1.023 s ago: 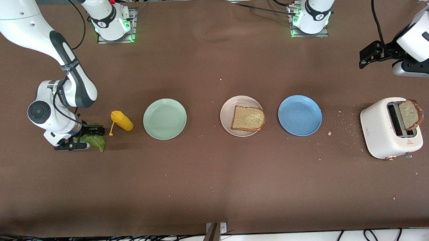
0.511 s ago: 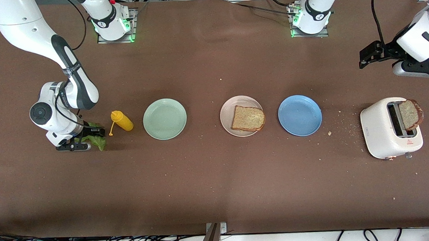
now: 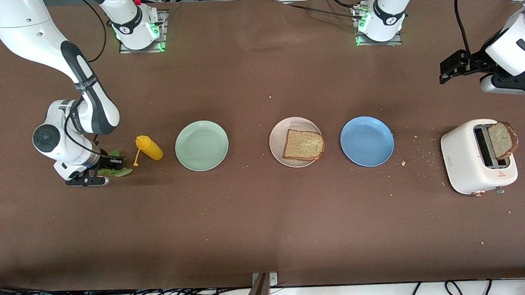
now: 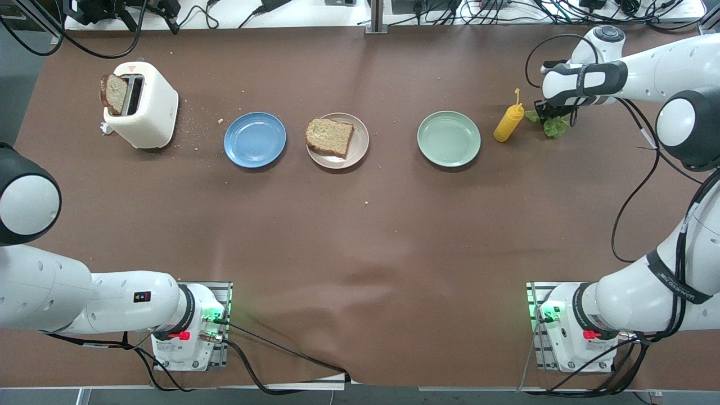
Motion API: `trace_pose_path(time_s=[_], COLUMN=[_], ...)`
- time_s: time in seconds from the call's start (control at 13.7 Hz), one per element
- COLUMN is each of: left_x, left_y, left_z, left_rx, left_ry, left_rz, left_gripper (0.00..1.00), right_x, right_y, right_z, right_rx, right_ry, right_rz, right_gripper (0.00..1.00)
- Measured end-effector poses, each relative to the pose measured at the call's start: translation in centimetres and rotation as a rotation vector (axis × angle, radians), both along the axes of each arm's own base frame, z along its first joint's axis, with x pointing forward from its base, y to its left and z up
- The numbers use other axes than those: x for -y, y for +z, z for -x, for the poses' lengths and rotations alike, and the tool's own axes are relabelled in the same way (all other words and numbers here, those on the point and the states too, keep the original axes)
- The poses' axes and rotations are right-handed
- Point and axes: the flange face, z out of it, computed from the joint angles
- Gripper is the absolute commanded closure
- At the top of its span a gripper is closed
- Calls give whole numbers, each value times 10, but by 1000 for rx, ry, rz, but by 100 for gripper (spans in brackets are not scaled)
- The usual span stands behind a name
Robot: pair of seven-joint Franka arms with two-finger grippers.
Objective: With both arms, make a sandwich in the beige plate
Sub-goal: 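Lift the lettuce leaf with the right gripper and carry it onto the bread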
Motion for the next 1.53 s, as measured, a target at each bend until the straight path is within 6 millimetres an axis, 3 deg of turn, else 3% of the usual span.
trace_pose_path(time_s=[0.15,0.37,0.51,0.66,0.88,1.02,1.17,1.31,1.53], left_x=[0,0,0,0,0,0,0,0,0], left_y=[0,0,0,0,0,0,0,0,0], left_z=[0,0,0,0,0,0,0,0,0], left_rx=[0,0,0,0,0,0,0,0,0], left_ry=[0,0,0,0,0,0,0,0,0], left_rz=[0,0,0,0,0,0,0,0,0], left_gripper=[0,0,0,0,0,0,0,0,0], right_x=[-7,-19,-40,-70,-143,-211,-289,-354,-415], right_y=[26,99,148,193,245,255,245,223,170], right_z=[-10,-25,-29,-28,-18,-1,25,42,49], right_rx=[-24,-62,-80,-92,-102,-99,-88,-35,21], right_ry=[29,76,123,174,282,393,495,528,507], right_rz=[12,42,64,80,71,53,34,-10,-162], right_gripper=[100,100,100,100,100,100,100,100,100])
